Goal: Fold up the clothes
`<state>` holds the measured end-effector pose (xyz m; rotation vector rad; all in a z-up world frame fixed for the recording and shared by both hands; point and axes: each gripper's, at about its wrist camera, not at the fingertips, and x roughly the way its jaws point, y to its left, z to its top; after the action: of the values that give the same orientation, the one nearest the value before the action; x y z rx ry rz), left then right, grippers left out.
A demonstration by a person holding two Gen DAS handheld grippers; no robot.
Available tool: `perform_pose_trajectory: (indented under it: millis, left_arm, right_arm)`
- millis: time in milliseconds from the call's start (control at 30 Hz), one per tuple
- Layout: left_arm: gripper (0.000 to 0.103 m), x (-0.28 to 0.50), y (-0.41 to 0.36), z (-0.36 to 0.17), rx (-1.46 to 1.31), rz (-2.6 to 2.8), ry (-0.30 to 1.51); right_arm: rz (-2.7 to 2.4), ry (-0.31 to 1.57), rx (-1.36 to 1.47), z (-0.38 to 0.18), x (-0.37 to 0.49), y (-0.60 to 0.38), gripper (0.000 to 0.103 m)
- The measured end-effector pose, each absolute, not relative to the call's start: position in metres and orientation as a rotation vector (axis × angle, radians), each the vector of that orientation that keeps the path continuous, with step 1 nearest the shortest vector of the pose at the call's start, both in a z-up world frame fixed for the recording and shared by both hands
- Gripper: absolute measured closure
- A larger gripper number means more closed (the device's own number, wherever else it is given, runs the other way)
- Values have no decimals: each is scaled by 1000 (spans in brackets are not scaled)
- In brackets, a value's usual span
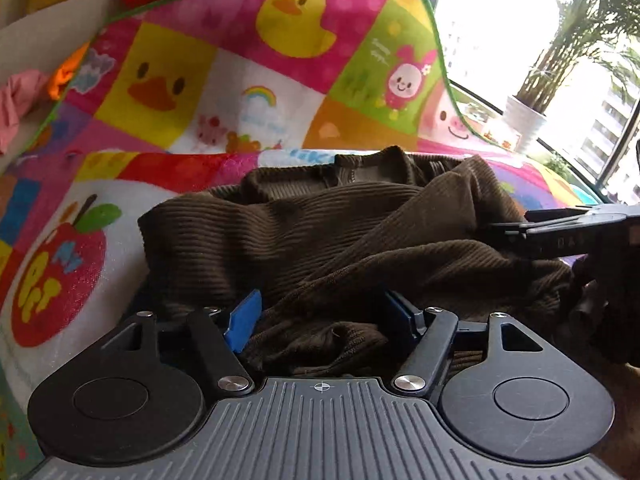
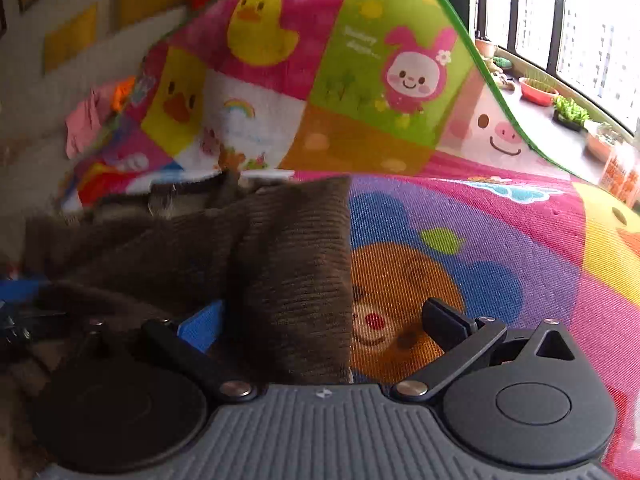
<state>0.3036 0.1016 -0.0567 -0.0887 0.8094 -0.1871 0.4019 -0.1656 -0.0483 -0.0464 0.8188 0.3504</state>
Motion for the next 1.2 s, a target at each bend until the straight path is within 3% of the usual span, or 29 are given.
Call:
perform_pose_trajectory:
  millis: [300, 500, 667, 833, 933, 967, 1000, 1033, 1067, 1100, 1200]
  left_arm:
    - [24, 305, 112, -51, -163, -214, 803]
    - [21, 298, 176, -20, -340, -162, 721]
    - [24, 322, 216, -47, -482, -104, 817]
    - [23, 333, 196, -56, -453, -139, 795]
    - [23, 336, 177, -60, -383, -134, 770]
    - [26, 335, 169, -60, -338, -128, 760]
    - [42, 334, 162, -61, -294, -123, 750]
    - [52, 334, 162, -61, -318, -132, 757]
    - [71, 333, 166, -59, -353, -128, 765]
    - [85, 331, 170, -56, -381, -128, 770]
    - [91, 313, 174, -32, -391, -165, 734]
  right_arm:
    - [377, 822, -71, -48, 404, -165, 0]
    - [393, 767, -23, -31, 425, -173, 2]
    - [407, 721, 17, -17, 443, -179, 26]
    - [390, 761, 79, -38, 477, -167, 26]
    - [408, 789, 87, -48, 478, -155, 47]
    - [422, 790, 69, -48, 475, -152, 62]
    - [435, 794, 55, -47, 472, -149, 69]
    - [446, 799, 51, -45, 468, -147, 83]
    - [457, 801, 53, -41, 464, -148, 90]
    - [468, 795, 55, -36, 459, -149, 91]
    - [514, 726, 41, -8, 433, -157, 93]
